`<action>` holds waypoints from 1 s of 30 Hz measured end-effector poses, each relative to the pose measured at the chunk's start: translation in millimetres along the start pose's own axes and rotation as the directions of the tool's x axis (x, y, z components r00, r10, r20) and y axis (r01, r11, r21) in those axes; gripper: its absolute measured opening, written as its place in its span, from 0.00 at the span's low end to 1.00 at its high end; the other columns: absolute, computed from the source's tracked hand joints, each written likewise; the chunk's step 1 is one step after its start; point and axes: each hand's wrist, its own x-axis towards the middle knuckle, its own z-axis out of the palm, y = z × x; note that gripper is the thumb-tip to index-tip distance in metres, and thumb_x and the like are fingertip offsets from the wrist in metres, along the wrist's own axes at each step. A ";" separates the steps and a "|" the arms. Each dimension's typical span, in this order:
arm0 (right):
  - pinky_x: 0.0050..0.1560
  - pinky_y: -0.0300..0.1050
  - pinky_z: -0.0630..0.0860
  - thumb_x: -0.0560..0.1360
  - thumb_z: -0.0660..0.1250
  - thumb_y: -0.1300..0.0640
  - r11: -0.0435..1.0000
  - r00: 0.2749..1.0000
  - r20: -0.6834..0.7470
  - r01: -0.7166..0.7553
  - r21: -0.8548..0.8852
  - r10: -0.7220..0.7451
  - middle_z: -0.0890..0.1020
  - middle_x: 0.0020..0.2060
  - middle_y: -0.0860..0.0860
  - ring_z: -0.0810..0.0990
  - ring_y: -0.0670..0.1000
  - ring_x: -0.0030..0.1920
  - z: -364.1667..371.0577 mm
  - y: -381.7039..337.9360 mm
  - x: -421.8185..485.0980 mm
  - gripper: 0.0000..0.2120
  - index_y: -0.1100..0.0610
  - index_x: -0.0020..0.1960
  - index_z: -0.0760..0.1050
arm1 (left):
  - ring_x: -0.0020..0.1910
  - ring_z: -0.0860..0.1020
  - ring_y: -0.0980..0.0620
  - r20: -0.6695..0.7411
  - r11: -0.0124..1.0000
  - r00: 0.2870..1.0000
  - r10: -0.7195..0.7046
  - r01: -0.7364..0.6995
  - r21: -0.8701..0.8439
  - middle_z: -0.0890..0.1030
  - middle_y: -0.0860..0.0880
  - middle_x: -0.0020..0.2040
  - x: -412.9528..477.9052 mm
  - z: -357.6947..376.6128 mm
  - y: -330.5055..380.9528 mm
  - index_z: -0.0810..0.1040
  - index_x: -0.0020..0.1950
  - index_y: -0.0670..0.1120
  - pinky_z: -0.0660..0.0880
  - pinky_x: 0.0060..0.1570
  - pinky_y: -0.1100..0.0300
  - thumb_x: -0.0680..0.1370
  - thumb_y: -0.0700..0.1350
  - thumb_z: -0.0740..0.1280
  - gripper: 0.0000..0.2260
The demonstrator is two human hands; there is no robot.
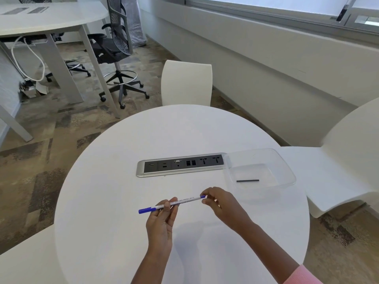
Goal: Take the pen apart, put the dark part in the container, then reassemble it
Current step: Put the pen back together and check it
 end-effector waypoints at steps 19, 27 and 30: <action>0.30 0.37 0.64 0.74 0.61 0.64 0.940 0.966 0.159 -0.241 0.242 0.206 0.69 0.21 0.45 0.67 0.44 0.25 -3.2 3.3 4.4 0.17 0.52 0.27 0.70 | 0.36 0.84 0.55 0.058 0.995 0.998 0.040 -0.045 0.089 0.85 0.47 0.33 -3.8 -1.8 -2.1 0.73 0.43 0.40 0.80 0.36 0.67 0.78 0.32 0.58 0.07; 0.28 0.33 0.72 0.78 0.58 0.57 0.775 0.896 0.318 -0.432 0.461 0.311 0.74 0.22 0.48 0.73 0.44 0.24 -12.8 -3.8 8.4 0.18 0.58 0.32 0.76 | 0.36 0.84 0.53 0.066 0.995 0.997 0.045 -0.050 0.088 0.85 0.46 0.34 -0.3 -0.7 -0.5 0.74 0.43 0.39 0.80 0.36 0.65 0.77 0.32 0.59 0.07; 0.31 0.32 0.73 0.79 0.56 0.57 0.856 0.950 0.124 -0.311 0.413 0.286 0.76 0.27 0.50 0.74 0.45 0.29 -6.1 -5.4 8.5 0.16 0.55 0.37 0.77 | 0.35 0.84 0.53 0.034 0.998 0.999 0.036 -0.038 0.051 0.85 0.47 0.33 -0.4 0.3 0.4 0.75 0.44 0.38 0.80 0.37 0.65 0.77 0.32 0.59 0.07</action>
